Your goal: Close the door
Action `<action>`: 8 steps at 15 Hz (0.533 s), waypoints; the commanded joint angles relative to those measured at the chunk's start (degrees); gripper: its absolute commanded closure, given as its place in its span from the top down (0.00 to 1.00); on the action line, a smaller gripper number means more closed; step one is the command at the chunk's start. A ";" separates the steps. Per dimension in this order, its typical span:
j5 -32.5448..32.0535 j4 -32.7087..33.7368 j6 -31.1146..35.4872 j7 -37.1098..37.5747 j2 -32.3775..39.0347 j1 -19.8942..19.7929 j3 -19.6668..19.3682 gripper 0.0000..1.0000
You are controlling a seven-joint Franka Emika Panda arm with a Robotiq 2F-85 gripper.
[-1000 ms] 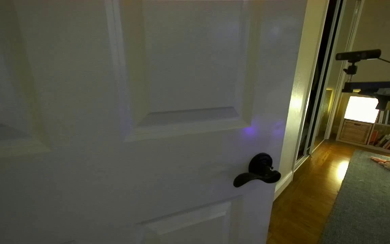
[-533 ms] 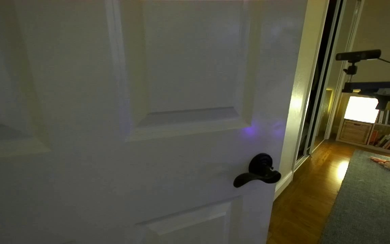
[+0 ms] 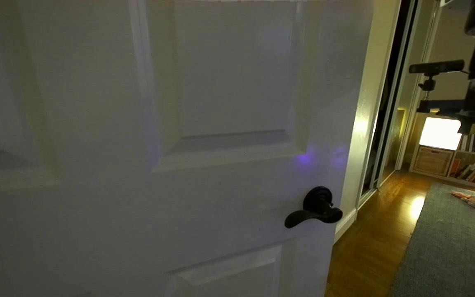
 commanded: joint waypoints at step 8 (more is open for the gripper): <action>1.07 8.41 22.20 17.79 16.59 2.62 10.64 0.67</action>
